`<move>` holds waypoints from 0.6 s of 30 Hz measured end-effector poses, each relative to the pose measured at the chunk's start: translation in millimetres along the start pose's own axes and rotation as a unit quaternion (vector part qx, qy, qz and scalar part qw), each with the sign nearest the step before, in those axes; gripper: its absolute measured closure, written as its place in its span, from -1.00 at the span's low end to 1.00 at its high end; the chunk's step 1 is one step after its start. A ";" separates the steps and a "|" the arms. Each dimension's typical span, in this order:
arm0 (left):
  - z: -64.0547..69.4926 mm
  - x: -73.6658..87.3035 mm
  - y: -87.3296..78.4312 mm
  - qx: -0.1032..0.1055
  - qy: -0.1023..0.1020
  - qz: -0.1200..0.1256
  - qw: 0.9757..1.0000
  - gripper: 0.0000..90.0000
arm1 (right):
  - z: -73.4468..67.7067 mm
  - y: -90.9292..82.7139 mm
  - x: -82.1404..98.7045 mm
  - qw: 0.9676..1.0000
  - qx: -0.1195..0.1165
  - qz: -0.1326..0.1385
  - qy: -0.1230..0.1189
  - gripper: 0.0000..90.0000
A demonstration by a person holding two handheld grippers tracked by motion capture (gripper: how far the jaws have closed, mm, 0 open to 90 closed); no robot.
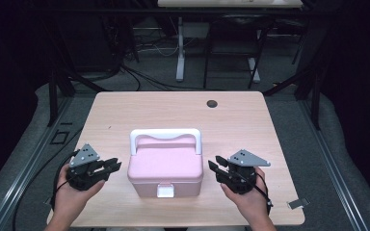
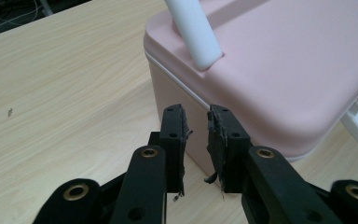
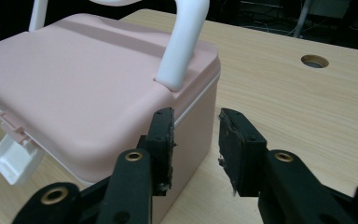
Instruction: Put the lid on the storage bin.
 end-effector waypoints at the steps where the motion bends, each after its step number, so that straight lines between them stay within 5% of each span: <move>1: -1.4 -0.6 0.1 -0.001 -0.002 0.002 1.000 0.61 | 1.4 0.3 0.0 1.000 0.003 0.000 0.002 0.41; 2: -2.9 -1.2 0.2 -0.002 -0.005 0.004 1.000 0.58 | 2.6 0.6 -0.1 1.000 -0.006 0.003 0.002 0.38; 4: -5.7 -1.9 1.1 -0.002 -0.010 0.006 1.000 0.53 | 6.4 0.9 0.2 1.000 0.019 -0.002 0.005 0.33; 5: -7.2 -2.1 1.7 -0.003 -0.013 0.007 1.000 0.52 | 7.4 1.5 0.2 1.000 0.007 0.000 0.005 0.32; 18: -25.2 5.3 11.2 -0.015 -0.040 0.005 0.999 0.42 | 22.1 2.6 3.3 0.999 0.022 0.008 0.023 0.26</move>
Point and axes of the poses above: each handheld gripper's, and its own axes: y roughly forward along the jaws, x roughly out of its underside, z roughly to its right, the point moved 5 cm from there along y, roughly forward along the jaws, and after that the axes turned 7 degrees about -z, right-handed, at the moved point
